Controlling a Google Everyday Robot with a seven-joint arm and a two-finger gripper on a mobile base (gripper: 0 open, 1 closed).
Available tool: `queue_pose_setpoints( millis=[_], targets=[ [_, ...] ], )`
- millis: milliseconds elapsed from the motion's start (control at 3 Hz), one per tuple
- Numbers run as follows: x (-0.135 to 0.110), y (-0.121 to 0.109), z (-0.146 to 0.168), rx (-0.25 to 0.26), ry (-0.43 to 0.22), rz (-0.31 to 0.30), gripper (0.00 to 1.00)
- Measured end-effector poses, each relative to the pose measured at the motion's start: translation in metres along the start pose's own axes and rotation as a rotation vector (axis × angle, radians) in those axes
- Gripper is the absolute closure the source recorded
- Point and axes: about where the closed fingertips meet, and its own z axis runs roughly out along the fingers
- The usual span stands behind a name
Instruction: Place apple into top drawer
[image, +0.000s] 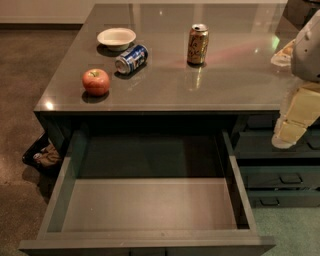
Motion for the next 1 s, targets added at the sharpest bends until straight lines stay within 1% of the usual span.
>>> queue_pose_setpoints(
  millis=[333,667,1000],
  targets=[
    [0.000,0.000,0.000,0.000,0.000,0.000,0.00],
    [-0.032,-0.011,0.010,0.000,-0.043,-0.058,0.00],
    [-0.085,-0.023,0.029,-0.016,-0.113,-0.146,0.00]
  ],
)
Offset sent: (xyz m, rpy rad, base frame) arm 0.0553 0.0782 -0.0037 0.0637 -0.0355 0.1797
